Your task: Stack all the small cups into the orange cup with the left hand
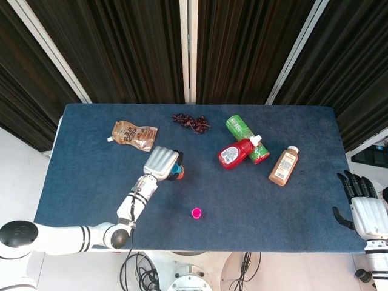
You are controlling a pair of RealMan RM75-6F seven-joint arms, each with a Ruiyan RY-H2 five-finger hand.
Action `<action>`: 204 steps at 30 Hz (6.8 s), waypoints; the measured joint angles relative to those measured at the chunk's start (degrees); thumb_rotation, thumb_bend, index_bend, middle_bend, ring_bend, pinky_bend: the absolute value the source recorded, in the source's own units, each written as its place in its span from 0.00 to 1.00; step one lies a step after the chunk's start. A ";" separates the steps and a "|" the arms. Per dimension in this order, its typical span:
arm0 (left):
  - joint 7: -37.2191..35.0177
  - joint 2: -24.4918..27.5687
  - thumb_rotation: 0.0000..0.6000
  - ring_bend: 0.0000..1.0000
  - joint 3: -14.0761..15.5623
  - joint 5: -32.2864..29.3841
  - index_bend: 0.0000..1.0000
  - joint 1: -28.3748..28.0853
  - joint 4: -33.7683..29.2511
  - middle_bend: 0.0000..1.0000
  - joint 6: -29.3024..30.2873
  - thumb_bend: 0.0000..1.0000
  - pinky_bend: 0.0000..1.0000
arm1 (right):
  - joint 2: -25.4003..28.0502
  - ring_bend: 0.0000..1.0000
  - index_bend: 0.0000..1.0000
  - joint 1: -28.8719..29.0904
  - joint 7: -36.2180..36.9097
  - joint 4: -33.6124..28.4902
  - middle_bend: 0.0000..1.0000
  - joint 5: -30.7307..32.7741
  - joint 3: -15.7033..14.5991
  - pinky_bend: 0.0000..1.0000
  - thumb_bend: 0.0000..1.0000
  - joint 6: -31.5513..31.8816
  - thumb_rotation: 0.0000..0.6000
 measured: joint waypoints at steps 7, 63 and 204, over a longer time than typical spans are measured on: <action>-1.75 -1.95 1.00 0.55 -0.19 0.29 0.53 -0.45 3.79 0.51 -0.91 0.27 0.62 | -0.01 0.00 0.00 0.18 0.87 0.63 0.00 0.36 0.23 0.00 0.32 -0.32 1.00; -3.33 -1.74 1.00 0.32 14.09 39.85 0.25 8.06 -4.97 0.30 1.77 0.17 0.50 | -0.15 0.00 0.00 -0.15 0.12 0.55 0.00 0.47 -0.40 0.00 0.32 -0.46 1.00; -20.08 17.65 1.00 0.00 18.69 36.43 0.07 35.04 -2.94 0.01 35.83 0.07 0.04 | -3.32 0.00 0.00 -1.71 2.50 8.85 0.00 -9.30 -1.66 0.00 0.26 7.42 1.00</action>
